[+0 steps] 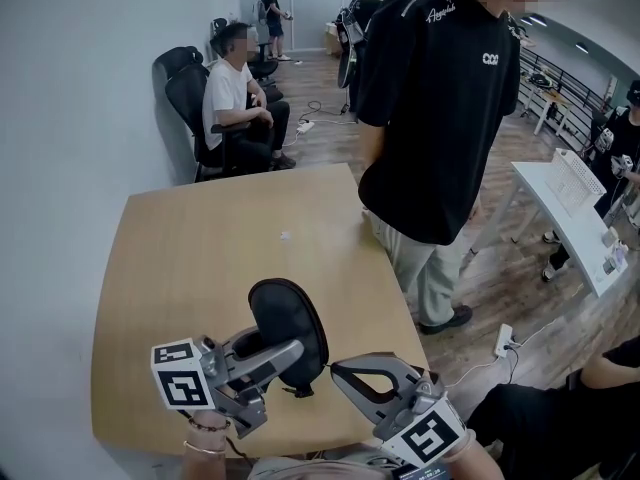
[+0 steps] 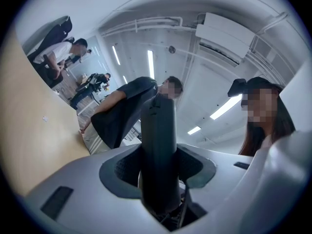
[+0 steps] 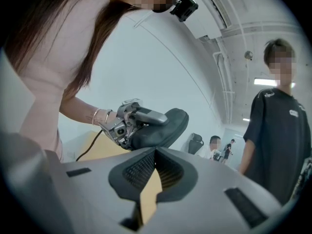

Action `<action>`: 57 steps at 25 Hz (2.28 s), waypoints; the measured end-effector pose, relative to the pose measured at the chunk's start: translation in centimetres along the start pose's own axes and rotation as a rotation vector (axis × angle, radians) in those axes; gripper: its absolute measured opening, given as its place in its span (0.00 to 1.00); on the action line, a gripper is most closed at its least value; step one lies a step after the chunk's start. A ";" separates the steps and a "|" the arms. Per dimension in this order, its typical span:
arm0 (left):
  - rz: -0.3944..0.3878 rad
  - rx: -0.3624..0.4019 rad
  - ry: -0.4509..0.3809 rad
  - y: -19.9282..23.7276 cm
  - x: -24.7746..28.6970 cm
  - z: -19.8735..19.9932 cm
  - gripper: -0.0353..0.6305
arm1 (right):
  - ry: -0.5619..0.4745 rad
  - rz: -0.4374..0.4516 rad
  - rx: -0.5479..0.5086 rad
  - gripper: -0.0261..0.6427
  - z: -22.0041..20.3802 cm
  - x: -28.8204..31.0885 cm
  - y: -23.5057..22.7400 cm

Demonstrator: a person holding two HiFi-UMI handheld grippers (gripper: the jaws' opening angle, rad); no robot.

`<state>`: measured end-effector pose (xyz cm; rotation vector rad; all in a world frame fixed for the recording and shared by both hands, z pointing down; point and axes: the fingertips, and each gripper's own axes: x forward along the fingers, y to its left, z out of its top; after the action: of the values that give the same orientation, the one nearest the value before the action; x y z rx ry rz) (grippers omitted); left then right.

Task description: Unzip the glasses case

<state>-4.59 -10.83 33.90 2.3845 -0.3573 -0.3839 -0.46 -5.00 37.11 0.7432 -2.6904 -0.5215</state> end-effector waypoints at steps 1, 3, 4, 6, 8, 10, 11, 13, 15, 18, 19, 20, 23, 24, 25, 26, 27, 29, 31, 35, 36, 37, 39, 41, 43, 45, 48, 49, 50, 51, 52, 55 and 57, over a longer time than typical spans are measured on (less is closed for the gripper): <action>0.002 0.000 0.008 0.0 0.0 -0.1 0.35 | 0.001 -0.002 0.002 0.06 0.0 -0.1 -0.1; 0.003 0.002 0.022 -0.1 0.2 -0.3 0.35 | 0.002 -0.008 0.005 0.06 0.0 -0.2 -0.4; 0.002 0.002 0.028 -0.1 0.2 -0.4 0.35 | 0.003 -0.010 0.006 0.06 0.1 -0.2 -0.5; 0.000 0.000 0.032 0.0 0.2 -0.6 0.35 | 0.005 -0.013 0.006 0.06 0.0 -0.2 -0.6; 0.001 -0.005 0.032 0.1 0.1 -0.7 0.35 | 0.006 -0.015 0.003 0.06 0.0 -0.2 -0.7; 0.000 -0.009 0.033 0.1 0.0 -0.8 0.35 | 0.005 -0.019 0.002 0.06 0.0 -0.2 -0.7; -0.002 -0.011 0.034 0.1 0.0 -0.9 0.35 | 0.002 -0.022 0.001 0.06 0.0 -0.2 -0.7; -0.006 -0.016 0.034 0.1 0.0 -0.9 0.35 | -0.002 -0.027 -0.001 0.06 0.1 -0.2 -0.8; -0.007 -0.021 0.038 0.1 0.0 -1.0 0.35 | 0.000 -0.030 0.002 0.06 0.1 -0.2 -0.9; -0.007 -0.023 0.048 0.0 0.0 -1.2 0.35 | 0.001 -0.034 0.002 0.06 0.1 -0.3 -1.1; -0.007 -0.024 0.052 0.0 0.1 -1.3 0.35 | 0.001 -0.035 0.001 0.06 0.1 -0.3 -1.1; -0.007 -0.026 0.056 0.1 0.1 -1.4 0.35 | 0.000 -0.036 0.000 0.06 0.1 -0.3 -1.2; -0.008 -0.035 0.063 0.2 0.2 -1.5 0.35 | 0.001 -0.039 0.007 0.06 0.0 -0.3 -1.3; -0.009 -0.037 0.065 0.2 0.2 -1.5 0.35 | 0.002 -0.039 0.009 0.06 0.0 -0.3 -1.3; -0.008 -0.038 0.068 0.3 0.2 -1.6 0.35 | 0.003 -0.039 0.009 0.06 0.0 -0.3 -1.4; -0.006 -0.039 0.072 0.3 0.2 -1.6 0.35 | 0.002 -0.040 0.007 0.06 0.0 -0.2 -1.4; -0.004 -0.039 0.076 0.3 0.3 -1.6 0.35 | 0.001 -0.040 0.004 0.06 0.0 -0.2 -1.5; -0.001 -0.040 0.087 0.3 0.4 -1.8 0.35 | 0.000 -0.041 0.003 0.06 0.0 -0.3 -1.6; 0.003 -0.040 0.100 0.4 0.5 -2.0 0.35 | 0.001 -0.042 0.002 0.06 -0.1 -0.3 -1.7; 0.007 -0.046 0.120 0.4 0.7 -2.3 0.35 | 0.004 -0.047 0.005 0.06 -0.1 -0.4 -2.0; 0.005 -0.051 0.122 0.4 0.8 -2.4 0.35 | 0.003 -0.050 0.007 0.06 -0.1 -0.4 -2.1; 0.003 -0.054 0.127 0.5 0.8 -2.5 0.35 | 0.001 -0.053 0.008 0.06 -0.1 -0.4 -2.2; 0.002 -0.060 0.139 0.5 0.9 -2.8 0.35 | -0.001 -0.060 0.008 0.06 -0.1 -0.4 -2.3; 0.002 -0.063 0.147 0.6 0.9 -2.9 0.35 | -0.002 -0.063 0.011 0.06 -0.2 -0.4 -2.4; 0.002 -0.066 0.154 0.6 0.9 -3.0 0.35 | -0.001 -0.066 0.015 0.06 -0.2 -0.3 -2.5; 0.003 -0.066 0.161 0.6 1.0 -3.0 0.35 | -0.001 -0.066 0.014 0.06 -0.1 -0.4 -2.6; 0.004 -0.070 0.170 0.5 1.1 -3.1 0.35 | -0.002 -0.067 0.011 0.06 -0.1 -0.4 -2.7; 0.005 -0.072 0.172 0.5 1.1 -3.2 0.35 | -0.003 -0.068 0.013 0.06 -0.1 -0.5 -2.8; 0.005 -0.074 0.175 0.5 1.2 -3.2 0.35 | -0.004 -0.068 0.014 0.06 0.0 -0.5 -2.8; 0.006 -0.075 0.179 0.4 1.2 -3.3 0.35 | -0.005 -0.070 0.015 0.06 0.0 -0.5 -2.8; 0.006 -0.075 0.183 0.4 1.2 -3.3 0.35 | -0.005 -0.071 0.015 0.06 0.0 -0.6 -2.8; 0.007 -0.077 0.194 0.4 1.2 -3.6 0.35 | -0.004 -0.074 0.011 0.06 0.0 -0.5 -2.9; 0.008 -0.077 0.202 0.5 1.2 -3.8 0.35 | -0.003 -0.076 0.011 0.06 -0.1 -0.5 -2.9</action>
<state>-2.17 -9.43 36.74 2.3208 -0.2542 -0.1481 1.19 -7.09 35.92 0.8510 -2.6782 -0.5274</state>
